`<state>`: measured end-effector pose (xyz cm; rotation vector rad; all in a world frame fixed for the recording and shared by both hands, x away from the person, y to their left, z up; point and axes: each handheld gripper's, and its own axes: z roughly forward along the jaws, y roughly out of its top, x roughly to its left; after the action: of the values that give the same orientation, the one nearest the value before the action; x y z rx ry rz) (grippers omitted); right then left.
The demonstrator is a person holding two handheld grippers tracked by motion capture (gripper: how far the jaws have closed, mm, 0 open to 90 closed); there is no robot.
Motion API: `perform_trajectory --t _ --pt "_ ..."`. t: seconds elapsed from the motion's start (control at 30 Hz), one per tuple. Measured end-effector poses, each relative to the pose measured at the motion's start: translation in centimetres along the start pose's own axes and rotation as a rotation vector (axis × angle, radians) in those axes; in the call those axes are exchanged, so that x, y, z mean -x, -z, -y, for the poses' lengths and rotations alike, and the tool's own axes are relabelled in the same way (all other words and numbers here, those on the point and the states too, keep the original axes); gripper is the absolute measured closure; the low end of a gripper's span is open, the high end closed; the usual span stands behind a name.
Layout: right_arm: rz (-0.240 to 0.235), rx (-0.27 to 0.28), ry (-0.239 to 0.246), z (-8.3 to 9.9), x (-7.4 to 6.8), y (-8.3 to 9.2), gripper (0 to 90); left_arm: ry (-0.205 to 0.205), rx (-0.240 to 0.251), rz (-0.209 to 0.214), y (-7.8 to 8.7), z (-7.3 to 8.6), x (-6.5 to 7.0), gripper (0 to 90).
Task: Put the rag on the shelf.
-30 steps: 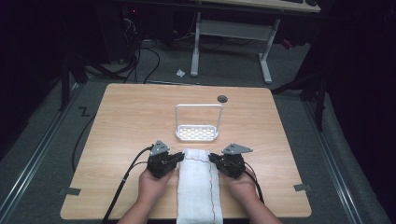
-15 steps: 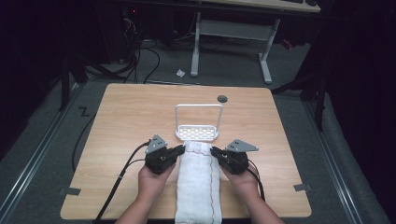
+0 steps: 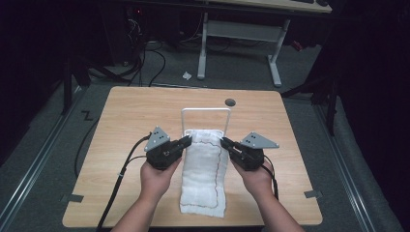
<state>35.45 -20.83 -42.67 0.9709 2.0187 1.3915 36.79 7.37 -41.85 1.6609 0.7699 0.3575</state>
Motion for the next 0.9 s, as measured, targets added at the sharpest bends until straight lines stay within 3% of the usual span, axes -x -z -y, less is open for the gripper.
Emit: perform_trajectory --t 0.37,0.57,0.9 --pt "0.014 0.110 0.028 -4.7 0.3 1.5 84.3 -0.040 0.089 0.002 1.1 -4.2 0.4 86.5" --pt "0.021 0.142 0.059 -6.9 0.1 1.9 84.3 -0.060 0.128 -0.001 1.6 -6.1 0.4 86.6" --pt "0.030 0.176 0.072 -9.2 0.3 2.0 84.4 -0.085 0.167 -0.010 2.0 -8.3 0.0 86.6"
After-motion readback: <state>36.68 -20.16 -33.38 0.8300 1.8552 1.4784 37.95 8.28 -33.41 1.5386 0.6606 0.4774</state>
